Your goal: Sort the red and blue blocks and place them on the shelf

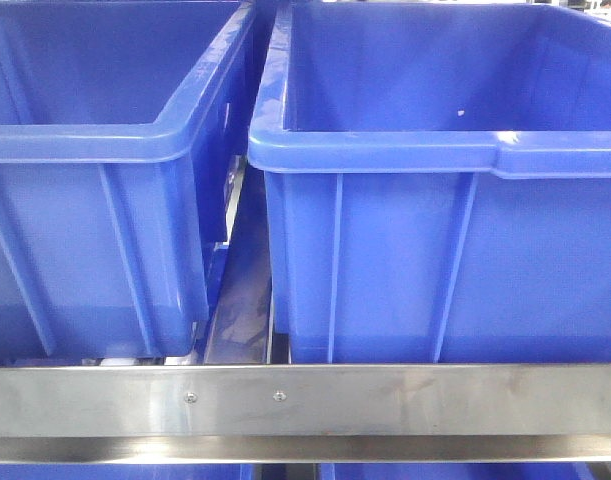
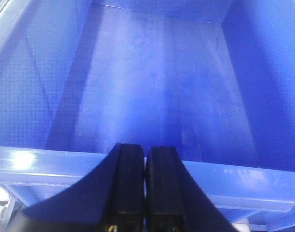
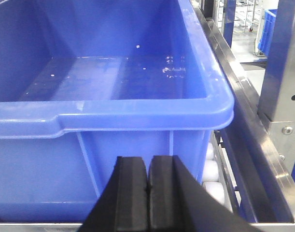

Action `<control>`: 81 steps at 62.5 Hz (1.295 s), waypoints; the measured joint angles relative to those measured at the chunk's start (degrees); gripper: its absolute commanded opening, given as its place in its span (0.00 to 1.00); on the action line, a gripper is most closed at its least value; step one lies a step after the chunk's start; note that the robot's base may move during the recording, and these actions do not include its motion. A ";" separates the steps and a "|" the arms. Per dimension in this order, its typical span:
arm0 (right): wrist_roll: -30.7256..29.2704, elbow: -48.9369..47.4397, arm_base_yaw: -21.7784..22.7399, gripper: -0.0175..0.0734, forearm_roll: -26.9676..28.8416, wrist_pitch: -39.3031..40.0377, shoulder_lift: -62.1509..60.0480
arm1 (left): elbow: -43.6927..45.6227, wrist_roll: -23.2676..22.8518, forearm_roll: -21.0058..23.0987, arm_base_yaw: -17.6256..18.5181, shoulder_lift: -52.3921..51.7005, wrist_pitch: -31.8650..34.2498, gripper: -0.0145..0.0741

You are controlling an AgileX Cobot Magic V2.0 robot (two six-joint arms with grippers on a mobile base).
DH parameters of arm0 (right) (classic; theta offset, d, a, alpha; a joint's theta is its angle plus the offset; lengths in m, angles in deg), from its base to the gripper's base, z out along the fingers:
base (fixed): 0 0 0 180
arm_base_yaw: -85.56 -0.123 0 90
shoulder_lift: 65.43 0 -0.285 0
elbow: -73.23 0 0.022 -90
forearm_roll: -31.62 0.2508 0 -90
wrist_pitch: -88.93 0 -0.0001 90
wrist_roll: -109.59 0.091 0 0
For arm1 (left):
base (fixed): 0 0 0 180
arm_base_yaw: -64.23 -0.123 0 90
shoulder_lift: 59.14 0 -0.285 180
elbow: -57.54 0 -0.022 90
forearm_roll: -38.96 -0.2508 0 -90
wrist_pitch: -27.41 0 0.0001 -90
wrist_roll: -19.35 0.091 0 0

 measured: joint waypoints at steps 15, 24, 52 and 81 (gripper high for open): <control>0.00 0.00 0.00 0.25 0.00 0.00 0.00 | 0.00 0.00 0.00 0.00 0.00 0.00 0.33; 0.00 0.00 0.00 0.25 0.00 0.00 0.00 | 0.00 0.00 -0.39 0.00 -0.09 0.00 0.33; 0.00 0.00 0.00 0.25 0.00 0.00 0.00 | -12.33 0.00 -3.52 0.00 -21.67 2.73 0.33; 0.00 0.00 0.00 0.25 0.10 -0.08 0.00 | -23.24 0.00 -3.52 0.00 -33.24 7.62 0.33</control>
